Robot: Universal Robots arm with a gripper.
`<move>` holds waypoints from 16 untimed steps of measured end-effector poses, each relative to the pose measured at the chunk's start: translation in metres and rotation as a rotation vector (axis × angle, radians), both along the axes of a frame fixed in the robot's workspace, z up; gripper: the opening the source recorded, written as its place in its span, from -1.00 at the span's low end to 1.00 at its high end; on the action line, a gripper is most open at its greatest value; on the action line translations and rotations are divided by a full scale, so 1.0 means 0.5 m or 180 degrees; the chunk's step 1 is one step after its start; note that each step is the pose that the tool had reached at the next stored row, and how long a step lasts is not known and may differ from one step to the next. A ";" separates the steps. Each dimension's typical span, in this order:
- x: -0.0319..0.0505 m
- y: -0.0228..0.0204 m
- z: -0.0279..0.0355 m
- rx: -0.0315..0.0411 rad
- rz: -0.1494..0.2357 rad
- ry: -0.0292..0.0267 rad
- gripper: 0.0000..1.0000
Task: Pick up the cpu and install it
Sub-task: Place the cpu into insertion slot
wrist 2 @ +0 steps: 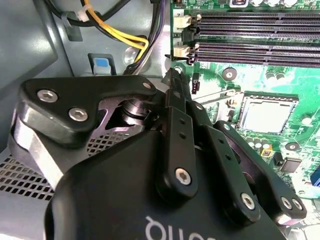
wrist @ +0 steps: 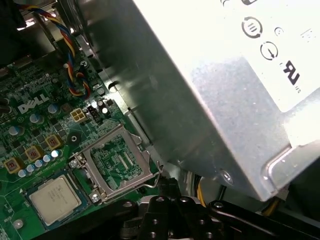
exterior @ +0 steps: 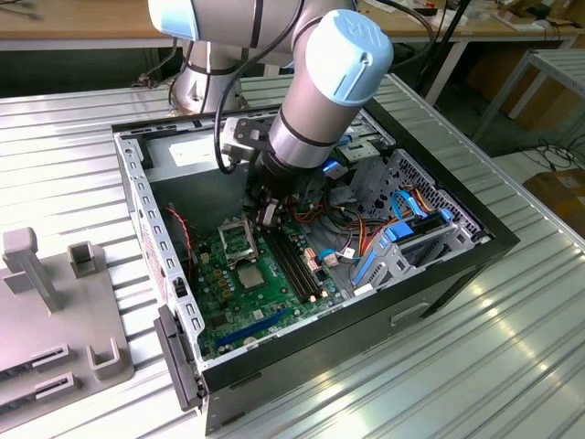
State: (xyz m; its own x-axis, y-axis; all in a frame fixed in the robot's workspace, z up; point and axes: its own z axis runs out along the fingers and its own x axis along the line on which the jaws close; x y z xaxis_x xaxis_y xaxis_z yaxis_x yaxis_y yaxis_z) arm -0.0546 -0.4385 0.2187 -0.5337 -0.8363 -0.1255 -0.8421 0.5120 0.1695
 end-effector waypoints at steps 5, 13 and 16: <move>-0.001 0.0001 0.000 -0.0077 0.0000 0.0000 -0.79; -0.001 0.0000 0.013 -0.0142 0.0000 0.0000 -0.79; -0.002 0.0000 0.018 -0.0145 0.0000 0.0000 -0.79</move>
